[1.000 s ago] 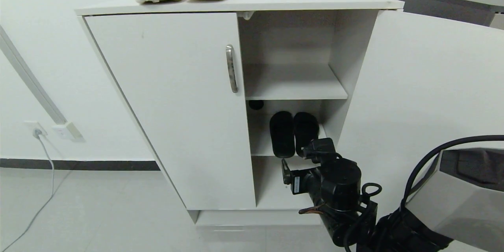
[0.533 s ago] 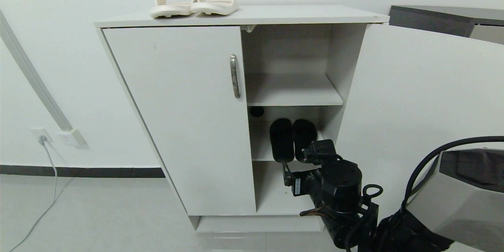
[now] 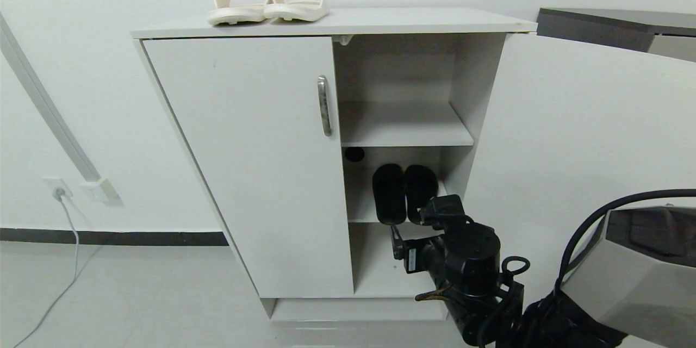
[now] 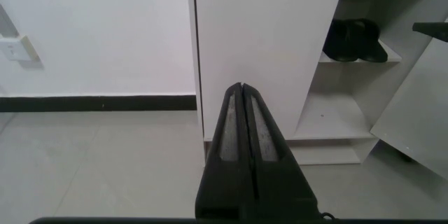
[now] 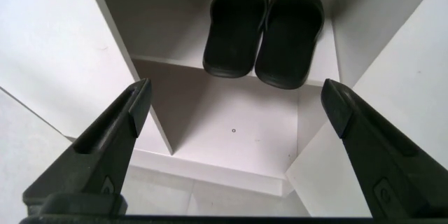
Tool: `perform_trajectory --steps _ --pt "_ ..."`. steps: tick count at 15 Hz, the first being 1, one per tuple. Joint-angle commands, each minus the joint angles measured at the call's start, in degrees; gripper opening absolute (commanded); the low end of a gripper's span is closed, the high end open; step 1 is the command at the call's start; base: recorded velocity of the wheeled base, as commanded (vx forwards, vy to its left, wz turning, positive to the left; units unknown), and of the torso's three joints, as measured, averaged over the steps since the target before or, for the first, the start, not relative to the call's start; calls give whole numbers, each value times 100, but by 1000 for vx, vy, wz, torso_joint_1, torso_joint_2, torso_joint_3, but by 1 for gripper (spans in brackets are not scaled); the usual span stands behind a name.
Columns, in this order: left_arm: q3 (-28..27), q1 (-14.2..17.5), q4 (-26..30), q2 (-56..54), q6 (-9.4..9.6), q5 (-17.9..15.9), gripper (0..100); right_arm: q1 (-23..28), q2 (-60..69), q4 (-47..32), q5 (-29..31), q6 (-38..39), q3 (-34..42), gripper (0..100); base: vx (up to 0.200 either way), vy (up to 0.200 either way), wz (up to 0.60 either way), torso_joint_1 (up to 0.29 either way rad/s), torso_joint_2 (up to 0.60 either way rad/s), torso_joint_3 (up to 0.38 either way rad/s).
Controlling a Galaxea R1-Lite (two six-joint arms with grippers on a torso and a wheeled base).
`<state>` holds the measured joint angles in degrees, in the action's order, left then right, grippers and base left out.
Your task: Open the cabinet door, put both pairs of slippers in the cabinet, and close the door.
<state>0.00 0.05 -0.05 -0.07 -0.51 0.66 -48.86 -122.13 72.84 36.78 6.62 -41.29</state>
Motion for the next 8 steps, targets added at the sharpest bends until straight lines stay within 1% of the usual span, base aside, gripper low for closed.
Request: perform_trajectory --steps 1,8 --pt "0 4 5 7 -2 4 0 -1 -13 2 5 6 16 100 0 200 0 2 7 2" --pt "0 4 -4 7 -2 -4 0 26 -13 143 -13 6 60 100 0 200 0 6 2 4"
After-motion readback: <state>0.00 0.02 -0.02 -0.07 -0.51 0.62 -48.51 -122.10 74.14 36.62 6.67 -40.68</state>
